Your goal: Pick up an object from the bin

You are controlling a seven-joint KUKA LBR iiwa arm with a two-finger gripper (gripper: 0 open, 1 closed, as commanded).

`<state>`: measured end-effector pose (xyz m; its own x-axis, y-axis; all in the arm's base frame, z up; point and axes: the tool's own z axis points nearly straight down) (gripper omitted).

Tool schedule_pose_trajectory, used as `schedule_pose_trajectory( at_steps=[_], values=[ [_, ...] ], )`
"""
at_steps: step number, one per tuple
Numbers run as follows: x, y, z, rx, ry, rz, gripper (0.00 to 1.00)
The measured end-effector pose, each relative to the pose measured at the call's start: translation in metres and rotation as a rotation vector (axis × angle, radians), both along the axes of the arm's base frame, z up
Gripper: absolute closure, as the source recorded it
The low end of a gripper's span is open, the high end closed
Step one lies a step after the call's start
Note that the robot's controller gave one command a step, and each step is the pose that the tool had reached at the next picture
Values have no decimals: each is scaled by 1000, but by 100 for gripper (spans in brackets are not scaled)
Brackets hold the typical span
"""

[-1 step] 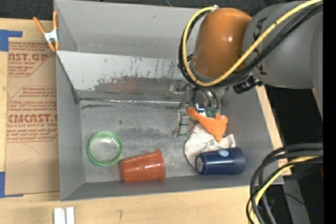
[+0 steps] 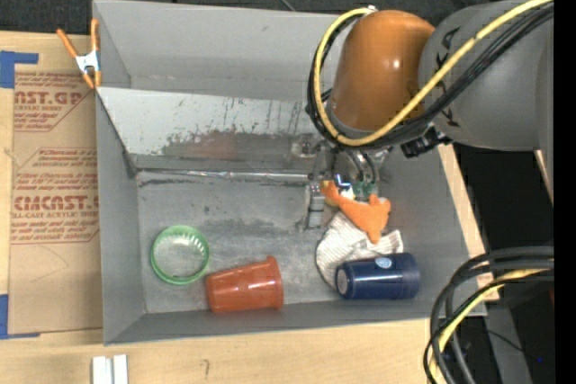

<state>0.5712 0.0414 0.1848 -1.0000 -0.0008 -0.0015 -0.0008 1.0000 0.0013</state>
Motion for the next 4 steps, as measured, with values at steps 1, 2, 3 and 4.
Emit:
schedule_pose_trajectory(
  at_steps=[1, 2, 3, 4],
  values=[
    [3, -16, 51, -1, 5, 22, 0],
    [1, -41, 28, -2, -13, 76, 0],
    [-16, -55, -43, -2, -4, 134, 0],
    [-33, -91, -114, -1, -3, 251, 100]
  ],
)
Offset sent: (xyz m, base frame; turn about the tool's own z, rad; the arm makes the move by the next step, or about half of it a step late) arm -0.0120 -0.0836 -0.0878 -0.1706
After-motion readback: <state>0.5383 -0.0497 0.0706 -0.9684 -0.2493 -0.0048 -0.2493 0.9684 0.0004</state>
